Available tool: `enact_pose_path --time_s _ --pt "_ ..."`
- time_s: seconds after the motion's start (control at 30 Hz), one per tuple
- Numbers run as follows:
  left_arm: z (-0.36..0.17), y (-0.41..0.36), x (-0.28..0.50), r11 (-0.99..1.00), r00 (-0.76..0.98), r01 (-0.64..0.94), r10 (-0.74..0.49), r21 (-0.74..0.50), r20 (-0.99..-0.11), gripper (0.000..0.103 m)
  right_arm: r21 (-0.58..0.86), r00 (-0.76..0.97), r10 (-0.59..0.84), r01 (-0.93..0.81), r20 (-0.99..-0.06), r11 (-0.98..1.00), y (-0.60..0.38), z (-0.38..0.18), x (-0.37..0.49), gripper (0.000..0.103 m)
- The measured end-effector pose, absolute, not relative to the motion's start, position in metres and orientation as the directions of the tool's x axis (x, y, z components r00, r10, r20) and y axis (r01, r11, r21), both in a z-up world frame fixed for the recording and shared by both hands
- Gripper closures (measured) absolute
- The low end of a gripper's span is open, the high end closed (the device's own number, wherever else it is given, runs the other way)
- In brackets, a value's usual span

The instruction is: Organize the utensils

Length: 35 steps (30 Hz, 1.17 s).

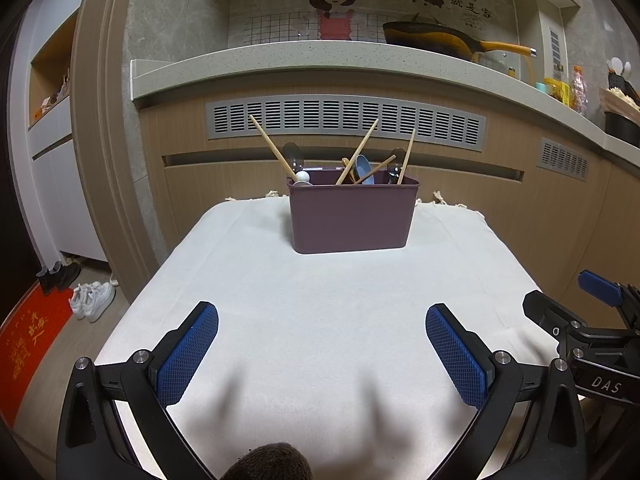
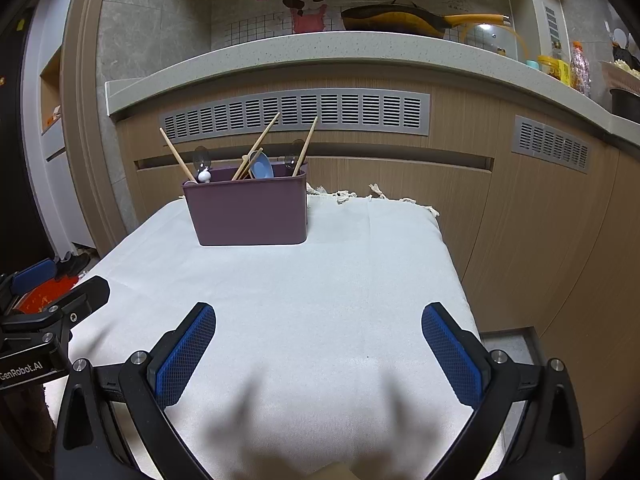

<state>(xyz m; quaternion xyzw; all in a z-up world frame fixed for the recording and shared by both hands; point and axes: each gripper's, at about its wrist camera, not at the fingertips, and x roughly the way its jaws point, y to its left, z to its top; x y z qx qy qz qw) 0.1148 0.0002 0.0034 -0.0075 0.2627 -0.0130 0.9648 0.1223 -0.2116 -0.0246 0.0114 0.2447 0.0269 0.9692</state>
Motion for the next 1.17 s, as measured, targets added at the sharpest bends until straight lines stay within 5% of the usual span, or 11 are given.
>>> enact_pose_path --time_s 1.17 --pt "0.0081 -0.0019 0.1107 1.0 0.865 0.024 -0.028 -0.013 -0.5 0.0 0.041 0.889 0.075 -0.063 -0.451 0.997 -0.2163 -0.0193 0.1186 0.001"
